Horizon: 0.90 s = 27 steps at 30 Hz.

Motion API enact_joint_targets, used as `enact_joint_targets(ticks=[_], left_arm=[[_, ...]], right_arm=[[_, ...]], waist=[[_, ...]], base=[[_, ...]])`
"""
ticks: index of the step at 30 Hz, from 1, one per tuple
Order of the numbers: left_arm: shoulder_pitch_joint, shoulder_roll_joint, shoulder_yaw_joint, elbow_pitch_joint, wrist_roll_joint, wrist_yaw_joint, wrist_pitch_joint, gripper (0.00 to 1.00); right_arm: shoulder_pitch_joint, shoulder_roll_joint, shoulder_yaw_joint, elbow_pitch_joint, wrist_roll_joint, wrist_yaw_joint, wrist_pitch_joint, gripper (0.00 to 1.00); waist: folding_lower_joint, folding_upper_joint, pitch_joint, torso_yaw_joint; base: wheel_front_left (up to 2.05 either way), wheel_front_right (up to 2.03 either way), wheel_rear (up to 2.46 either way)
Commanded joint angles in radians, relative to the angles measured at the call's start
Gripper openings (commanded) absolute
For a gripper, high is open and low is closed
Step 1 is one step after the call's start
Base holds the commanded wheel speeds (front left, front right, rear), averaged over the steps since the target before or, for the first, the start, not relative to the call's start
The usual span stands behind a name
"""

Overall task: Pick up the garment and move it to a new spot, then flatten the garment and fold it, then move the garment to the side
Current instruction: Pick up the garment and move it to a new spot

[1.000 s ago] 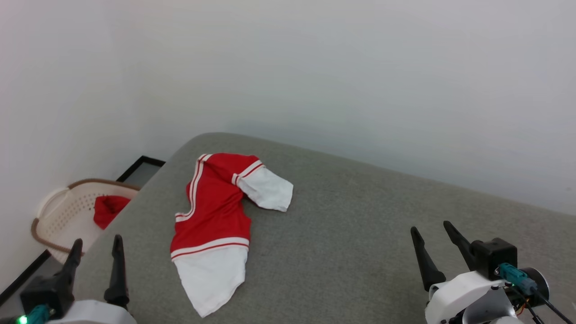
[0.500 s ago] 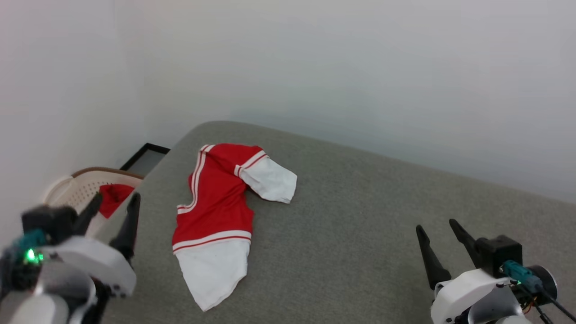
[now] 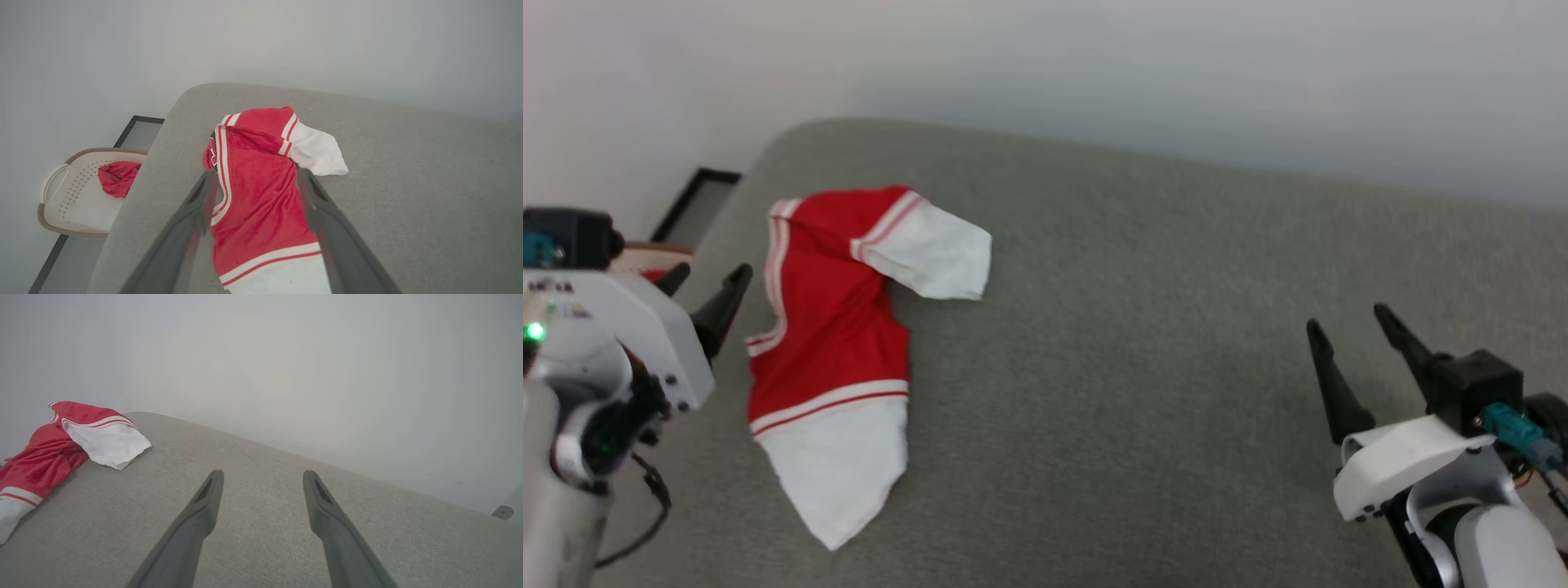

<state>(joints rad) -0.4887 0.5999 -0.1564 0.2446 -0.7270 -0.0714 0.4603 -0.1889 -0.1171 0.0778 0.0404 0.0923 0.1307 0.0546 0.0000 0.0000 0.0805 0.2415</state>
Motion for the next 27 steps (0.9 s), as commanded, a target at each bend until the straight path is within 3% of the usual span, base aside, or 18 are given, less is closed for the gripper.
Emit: enact_joint_targets(ticks=[1,8,15,27], left_arm=[[-0.026,0.001,0.0,0.014,-0.009,-0.006,0.012,1.0],[-0.139,0.02,-0.051,0.137,-0.024,-0.024,0.145,1.0],[-0.226,0.015,-0.088,0.268,-0.02,-0.007,0.247,1.0],[-0.278,-0.048,-0.139,0.479,-0.019,-0.015,0.284,1.0]], right_arm=[[-0.02,-0.006,-0.002,-0.007,-0.004,0.0,0.001,1.0],[-0.052,-0.016,-0.005,-0.041,-0.008,0.0,0.013,1.0],[-0.076,-0.016,-0.004,-0.072,-0.012,0.0,0.023,1.0],[-0.09,-0.009,0.0,-0.073,-0.008,0.0,0.031,1.0]], waist=[[0.0,0.0,0.135,-0.104],[0.0,0.0,0.23,-0.145],[0.0,0.0,0.301,-0.168],[0.0,0.0,0.332,-0.18]], base=[[0.0,0.0,0.0],[0.0,0.0,0.0],[0.0,0.0,0.0],[0.0,0.0,0.0]])
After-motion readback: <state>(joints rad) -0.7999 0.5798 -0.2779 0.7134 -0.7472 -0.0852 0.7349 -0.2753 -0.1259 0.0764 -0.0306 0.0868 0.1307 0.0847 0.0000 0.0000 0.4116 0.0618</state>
